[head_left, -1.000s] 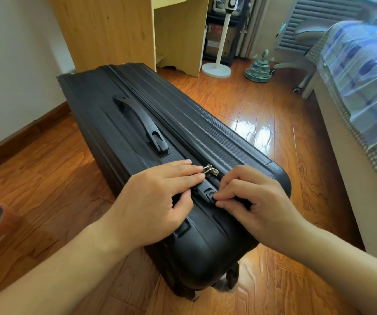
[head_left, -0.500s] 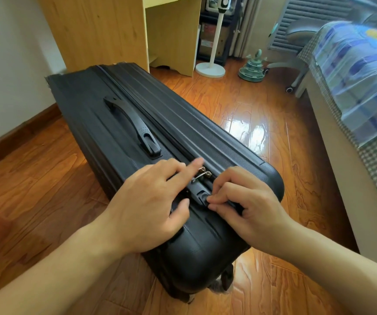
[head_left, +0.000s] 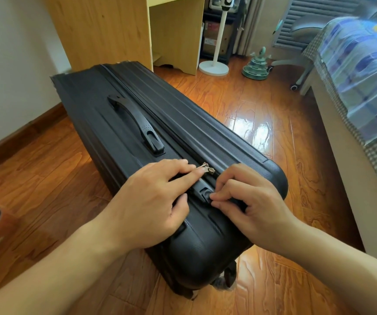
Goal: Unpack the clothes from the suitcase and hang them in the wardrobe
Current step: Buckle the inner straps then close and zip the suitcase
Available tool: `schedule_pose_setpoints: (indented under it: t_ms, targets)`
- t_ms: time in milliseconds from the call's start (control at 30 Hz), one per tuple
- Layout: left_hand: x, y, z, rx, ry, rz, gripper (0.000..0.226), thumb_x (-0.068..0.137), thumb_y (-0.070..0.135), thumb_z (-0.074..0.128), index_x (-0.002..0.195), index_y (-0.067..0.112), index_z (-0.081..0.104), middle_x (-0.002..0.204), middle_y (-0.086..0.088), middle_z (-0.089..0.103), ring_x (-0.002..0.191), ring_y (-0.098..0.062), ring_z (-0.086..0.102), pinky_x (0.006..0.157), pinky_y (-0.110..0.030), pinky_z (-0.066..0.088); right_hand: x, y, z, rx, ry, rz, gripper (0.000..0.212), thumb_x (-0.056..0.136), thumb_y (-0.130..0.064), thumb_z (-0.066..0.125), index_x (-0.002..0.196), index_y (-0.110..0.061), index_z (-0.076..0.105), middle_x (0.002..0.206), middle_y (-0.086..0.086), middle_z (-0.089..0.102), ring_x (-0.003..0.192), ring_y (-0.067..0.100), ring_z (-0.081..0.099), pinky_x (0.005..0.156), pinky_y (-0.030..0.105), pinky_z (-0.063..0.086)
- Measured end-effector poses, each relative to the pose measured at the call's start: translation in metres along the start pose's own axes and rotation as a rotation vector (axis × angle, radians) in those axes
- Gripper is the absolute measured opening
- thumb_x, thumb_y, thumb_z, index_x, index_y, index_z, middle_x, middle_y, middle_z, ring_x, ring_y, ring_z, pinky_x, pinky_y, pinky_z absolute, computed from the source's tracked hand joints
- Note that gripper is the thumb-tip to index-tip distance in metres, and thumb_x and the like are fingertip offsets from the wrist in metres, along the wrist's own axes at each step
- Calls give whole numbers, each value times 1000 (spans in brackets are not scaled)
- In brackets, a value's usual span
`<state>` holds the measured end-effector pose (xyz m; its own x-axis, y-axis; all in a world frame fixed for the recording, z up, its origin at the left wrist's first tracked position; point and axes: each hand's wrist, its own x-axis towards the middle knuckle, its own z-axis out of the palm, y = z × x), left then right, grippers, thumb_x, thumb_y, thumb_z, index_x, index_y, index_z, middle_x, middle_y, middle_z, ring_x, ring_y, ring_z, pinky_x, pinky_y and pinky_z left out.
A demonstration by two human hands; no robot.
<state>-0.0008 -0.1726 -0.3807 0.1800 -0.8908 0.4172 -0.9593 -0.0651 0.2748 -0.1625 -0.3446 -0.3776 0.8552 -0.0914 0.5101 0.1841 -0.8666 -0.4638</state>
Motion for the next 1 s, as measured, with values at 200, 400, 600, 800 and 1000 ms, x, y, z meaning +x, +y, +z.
schedule_pose_setpoints:
  t_ms: [200,400,600,800,1000]
  targets:
    - [1,-4,0,-45,-9,-50,60,90,28,51,148,14,50,138,4,60,130,-10,54,110,-25,40,1,2,0,7,-1,-1,8,89,-11,72,82,-10,71,95,-4,60,89,17,60,76,33,49]
    - [1,-5,-1,-94,21,-38,49,90,22,54,138,21,62,134,11,62,134,-4,51,109,-29,44,-1,2,1,16,16,-6,9,89,-8,73,80,-8,70,94,-4,60,88,17,59,75,33,48]
    - [0,-6,-1,-111,29,-22,47,92,22,52,137,23,64,134,12,62,135,-2,50,110,-32,45,1,2,1,12,10,-9,9,89,-9,73,81,-8,70,94,-3,60,87,18,59,74,35,49]
    - [-1,-3,-2,-83,10,-24,46,92,21,50,136,22,65,135,9,62,134,-5,51,110,-32,45,1,-2,0,-7,-4,-12,11,90,-13,72,81,-8,69,93,-2,59,87,18,59,73,35,48]
    - [0,1,-3,-42,-16,-8,43,89,15,56,129,18,70,128,6,66,126,-10,58,105,-32,47,1,-11,6,-71,-15,-1,26,87,-30,74,75,-10,62,89,-1,56,79,20,54,70,39,45]
